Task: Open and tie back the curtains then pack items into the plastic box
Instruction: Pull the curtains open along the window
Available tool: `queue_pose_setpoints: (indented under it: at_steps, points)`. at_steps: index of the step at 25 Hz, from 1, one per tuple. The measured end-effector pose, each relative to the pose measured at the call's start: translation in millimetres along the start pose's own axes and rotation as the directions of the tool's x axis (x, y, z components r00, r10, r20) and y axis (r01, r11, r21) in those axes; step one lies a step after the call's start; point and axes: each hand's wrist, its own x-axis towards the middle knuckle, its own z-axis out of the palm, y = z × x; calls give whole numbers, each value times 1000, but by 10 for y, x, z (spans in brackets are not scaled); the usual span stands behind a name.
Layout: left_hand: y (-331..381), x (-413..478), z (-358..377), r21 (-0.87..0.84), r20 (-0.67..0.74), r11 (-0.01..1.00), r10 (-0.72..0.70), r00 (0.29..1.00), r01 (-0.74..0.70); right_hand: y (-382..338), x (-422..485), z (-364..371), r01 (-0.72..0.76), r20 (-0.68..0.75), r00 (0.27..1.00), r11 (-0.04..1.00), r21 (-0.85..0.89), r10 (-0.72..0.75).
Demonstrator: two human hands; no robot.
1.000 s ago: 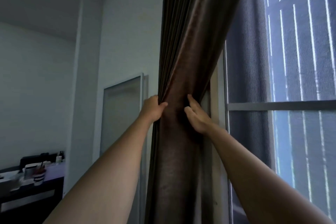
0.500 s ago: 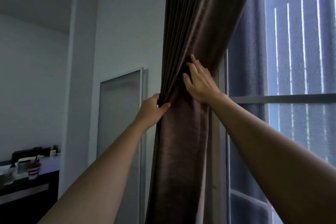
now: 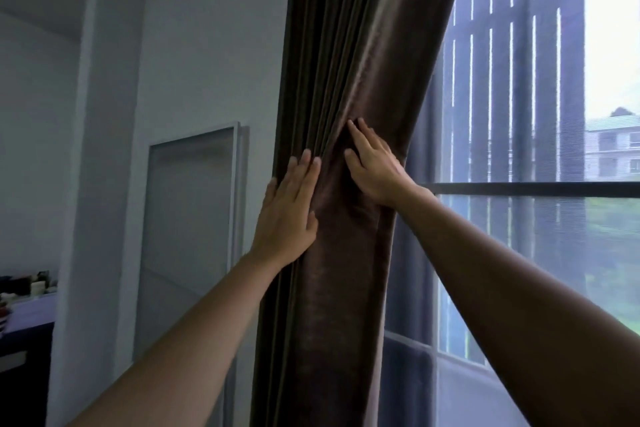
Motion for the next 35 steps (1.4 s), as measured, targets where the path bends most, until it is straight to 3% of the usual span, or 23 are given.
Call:
queue_pose_setpoints:
  at_steps: [5,8,12,15,18,23,27,31,35]
  points:
    - [822,214,-292,55,87,998,-1,996,-4,97,-540,-815,38,-28,999,997,-69,-40]
    - [1413,228,-402,30,24,1000,-2,1000,1,243,-1007,-1386,8,-67,998,990,-141,-17]
    - [2335,105,-480,-41,-200,995,82,976,-92,514,-1868,-2189,-113,-114,991,918,-380,75]
    - [3002,-4,-485,-145,-208,983,85,974,-117,590,-2505,-2646,-169,-144,983,861,-481,112]
    - [3788,-52,-487,-270,-196,957,56,979,-109,558,-3181,-3158,-252,-269,957,774,-581,110]
    - [4878,-88,-555,-534,-116,838,60,991,-113,590,-4187,-3811,-480,-428,872,574,-663,235]
    - [5554,-88,-534,-626,-131,755,144,981,-195,745,-4698,-4170,-610,-507,792,399,-684,341]
    - [6079,-61,-425,-740,-133,641,159,978,-205,927,-4912,-4209,-656,-533,751,342,-673,391]
    - [6756,112,-151,-838,-149,478,261,954,-262,1402,-5145,-4421,-703,-578,702,280,-654,416]
